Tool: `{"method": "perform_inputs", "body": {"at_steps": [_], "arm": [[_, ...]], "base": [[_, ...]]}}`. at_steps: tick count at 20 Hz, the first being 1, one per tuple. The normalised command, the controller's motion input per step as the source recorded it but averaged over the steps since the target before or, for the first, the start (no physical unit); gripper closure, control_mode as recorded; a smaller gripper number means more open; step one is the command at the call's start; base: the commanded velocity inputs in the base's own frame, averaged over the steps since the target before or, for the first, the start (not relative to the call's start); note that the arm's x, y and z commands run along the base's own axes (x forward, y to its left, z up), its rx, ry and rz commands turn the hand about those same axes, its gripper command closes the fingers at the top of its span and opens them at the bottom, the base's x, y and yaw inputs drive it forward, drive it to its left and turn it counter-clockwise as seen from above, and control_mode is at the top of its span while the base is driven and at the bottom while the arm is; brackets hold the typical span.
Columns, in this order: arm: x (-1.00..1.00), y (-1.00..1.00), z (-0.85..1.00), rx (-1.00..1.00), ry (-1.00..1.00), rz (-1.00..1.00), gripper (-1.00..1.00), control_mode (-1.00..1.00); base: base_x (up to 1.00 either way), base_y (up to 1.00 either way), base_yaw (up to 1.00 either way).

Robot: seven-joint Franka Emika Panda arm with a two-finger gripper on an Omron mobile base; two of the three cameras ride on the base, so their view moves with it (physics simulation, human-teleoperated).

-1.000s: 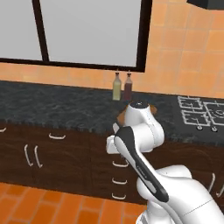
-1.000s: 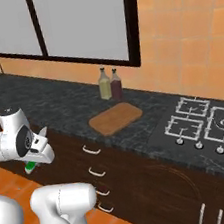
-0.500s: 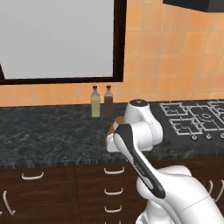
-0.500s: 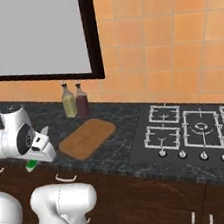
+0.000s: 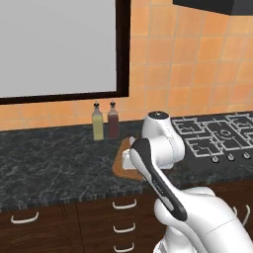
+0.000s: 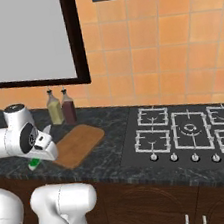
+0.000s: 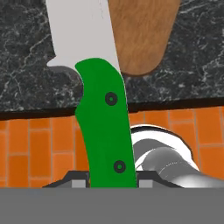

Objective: Pick up the knife from the drawer and place it on the cutting board. Then place the meat from the plate to the cutting board.

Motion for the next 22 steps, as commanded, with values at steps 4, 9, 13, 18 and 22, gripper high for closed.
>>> {"method": "perform_inputs", "body": {"at_steps": [4,9,13,18,22], "arm": [[0.94,0.00,0.00,0.00,0.07,-0.18,1.00,-1.00],[1.00,-0.03,-0.10,-0.01,0.13,-0.27,1.00,-1.00],[1.00,0.00,-0.31,-0.05,0.09,-0.17,1.00,-1.00],[1.00,0.00,-0.57,-0.04,0.13,-0.20,1.00,-1.00],[1.00,0.12,-0.81,-0.07,0.10,-0.18,1.00,-1.00]], "base": [[0.00,0.00,0.00],[0.00,0.00,0.00],[0.00,0.00,0.00],[0.00,0.00,0.00],[0.00,0.00,0.00]]}}
